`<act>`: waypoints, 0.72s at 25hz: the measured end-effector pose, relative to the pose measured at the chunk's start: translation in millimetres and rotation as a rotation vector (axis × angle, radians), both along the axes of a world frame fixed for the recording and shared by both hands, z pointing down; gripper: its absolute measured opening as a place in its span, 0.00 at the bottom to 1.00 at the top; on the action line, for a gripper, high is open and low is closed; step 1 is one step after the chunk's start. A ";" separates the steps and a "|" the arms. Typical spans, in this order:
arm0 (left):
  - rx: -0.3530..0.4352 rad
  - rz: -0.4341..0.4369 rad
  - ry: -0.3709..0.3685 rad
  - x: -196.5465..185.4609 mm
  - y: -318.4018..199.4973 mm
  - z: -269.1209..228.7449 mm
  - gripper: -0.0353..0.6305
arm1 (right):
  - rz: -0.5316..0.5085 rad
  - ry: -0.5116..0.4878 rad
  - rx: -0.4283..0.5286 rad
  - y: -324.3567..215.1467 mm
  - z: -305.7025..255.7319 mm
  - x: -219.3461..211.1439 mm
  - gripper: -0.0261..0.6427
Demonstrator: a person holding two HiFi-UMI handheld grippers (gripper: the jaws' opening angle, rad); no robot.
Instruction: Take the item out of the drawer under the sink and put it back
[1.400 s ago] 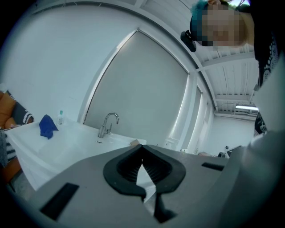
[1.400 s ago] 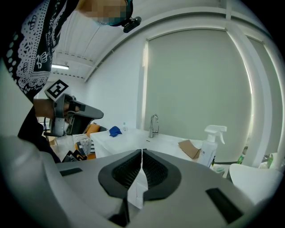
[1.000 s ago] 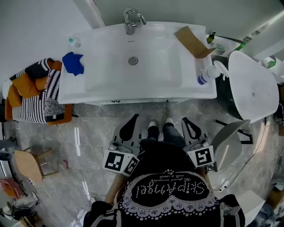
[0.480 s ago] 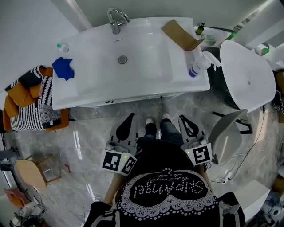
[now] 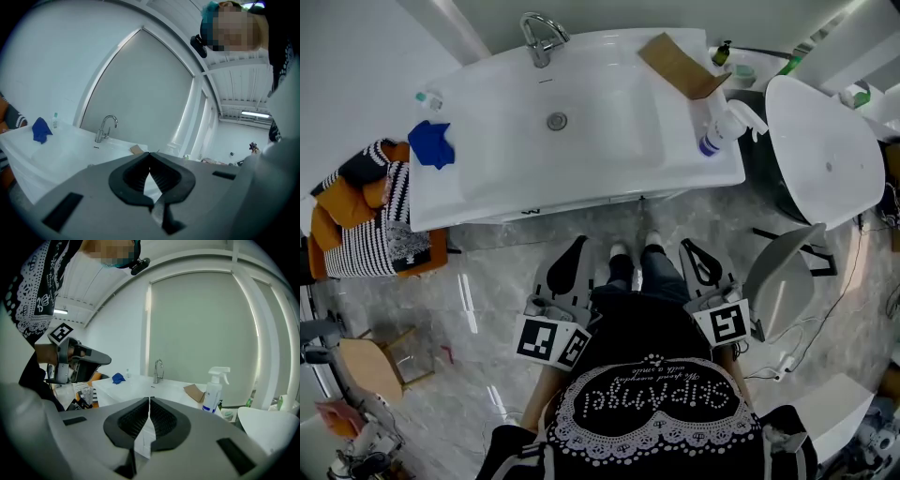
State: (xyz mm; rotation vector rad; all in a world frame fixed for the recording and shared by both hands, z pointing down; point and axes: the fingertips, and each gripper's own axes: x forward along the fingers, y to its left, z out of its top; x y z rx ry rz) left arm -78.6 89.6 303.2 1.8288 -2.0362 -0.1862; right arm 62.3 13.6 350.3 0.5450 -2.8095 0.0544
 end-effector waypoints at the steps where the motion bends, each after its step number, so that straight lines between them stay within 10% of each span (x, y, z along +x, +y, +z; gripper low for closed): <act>1: 0.000 -0.002 0.001 -1.1 0.9 0.2 0.06 | -0.003 0.000 0.002 0.6 -0.2 -1.5 0.07; 18: 0.009 -0.023 0.014 -20.2 13.0 4.8 0.06 | 0.033 0.043 0.026 -3.9 8.0 -13.7 0.07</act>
